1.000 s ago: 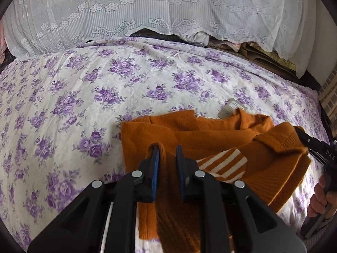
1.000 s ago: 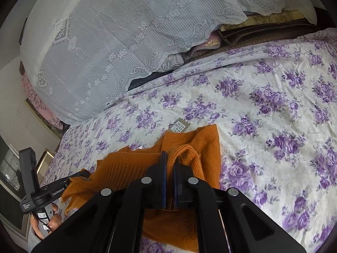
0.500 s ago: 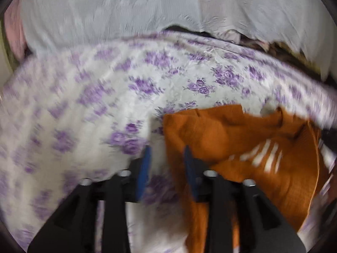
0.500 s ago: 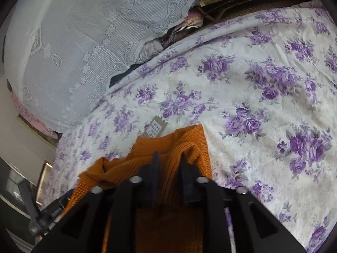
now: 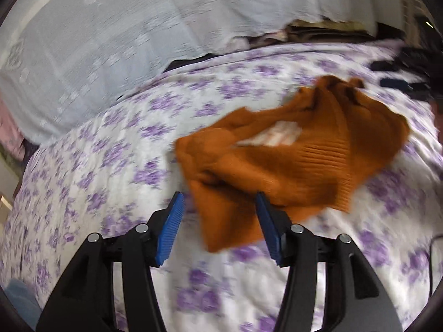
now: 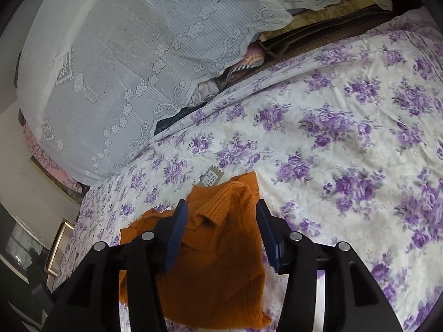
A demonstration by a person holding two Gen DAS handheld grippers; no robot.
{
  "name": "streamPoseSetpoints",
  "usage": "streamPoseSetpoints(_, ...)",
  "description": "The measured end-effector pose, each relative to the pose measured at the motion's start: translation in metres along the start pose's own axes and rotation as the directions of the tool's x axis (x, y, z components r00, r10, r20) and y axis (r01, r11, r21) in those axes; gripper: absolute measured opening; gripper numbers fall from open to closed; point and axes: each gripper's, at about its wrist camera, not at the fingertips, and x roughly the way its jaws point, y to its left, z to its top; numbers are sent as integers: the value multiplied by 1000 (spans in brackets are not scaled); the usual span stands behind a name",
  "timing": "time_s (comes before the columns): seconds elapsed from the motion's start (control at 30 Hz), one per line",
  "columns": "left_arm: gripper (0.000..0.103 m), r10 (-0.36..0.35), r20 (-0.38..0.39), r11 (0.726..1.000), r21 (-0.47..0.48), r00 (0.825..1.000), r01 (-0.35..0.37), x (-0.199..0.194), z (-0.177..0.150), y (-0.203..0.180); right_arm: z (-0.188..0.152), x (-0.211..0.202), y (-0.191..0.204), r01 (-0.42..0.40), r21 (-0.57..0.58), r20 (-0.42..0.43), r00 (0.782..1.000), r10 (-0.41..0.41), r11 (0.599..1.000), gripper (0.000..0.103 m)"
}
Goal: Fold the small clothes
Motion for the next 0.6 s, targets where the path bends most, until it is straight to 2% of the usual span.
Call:
streamPoseSetpoints(0.1, 56, -26, 2, 994, 106, 1000, 26, -1, -1, -29, 0, -4, 1, -14, 5, 8, 1000, 14, 1000, 54)
streamPoseSetpoints(0.13, 60, -12, 16, 989, 148, 1000, 10, -1, -1, -41, 0, -5, 1, -16, 4, 10, 1000, 16, 1000, 54)
streamPoseSetpoints(0.2, 62, -1, 16, 988, 151, 1000, -2, 4, 4, -48, 0, -6, 4, -24, -7, 11, 1000, 25, 1000, 55)
streamPoseSetpoints(0.27, 63, -31, 1, 993, 115, 1000, 31, 13, 14, -47, 0, -5, 6, -29, -12, 10, 1000, 29, 999, 56)
streamPoseSetpoints(0.33, 63, 28, 27, 996, 78, 999, -30, 22, 31, -40, 1, -3, 7, -35, -17, 6, 999, 35, 999, 56)
streamPoseSetpoints(0.37, 63, 67, 34, 998, 13, 997, -67, 29, 45, -25, 0, -3, 7, -34, -19, 6, 999, 34, 999, 56)
streamPoseSetpoints(0.4, 63, 71, 25, 993, -96, 997, -69, 36, 60, -2, 0, -3, 8, -34, -21, 5, 999, 34, 999, 56)
streamPoseSetpoints(0.43, 64, 63, 9, 975, -213, 998, -60, 44, 72, 24, 0, -3, 8, -34, -22, 5, 999, 34, 999, 56)
streamPoseSetpoints(0.47, 63, 64, -10, 953, -295, 998, -64, 52, 78, 44, 1, -3, 8, -33, -24, 7, 999, 33, 999, 56)
streamPoseSetpoints(0.53, 62, 59, -84, 867, -490, 995, -93, 70, 80, 92, 0, -3, 8, -29, -31, 7, 1000, 29, 999, 56)
streamPoseSetpoints(0.57, 62, 33, -96, 843, -532, 995, -80, 74, 76, 104, -1, -2, 9, -27, -38, 6, 1000, 28, 999, 56)
streamPoseSetpoints(0.6, 62, 2, -97, 831, -554, 995, -55, 74, 72, 110, -1, -1, 11, -23, -48, 3, 1000, 23, 999, 56)
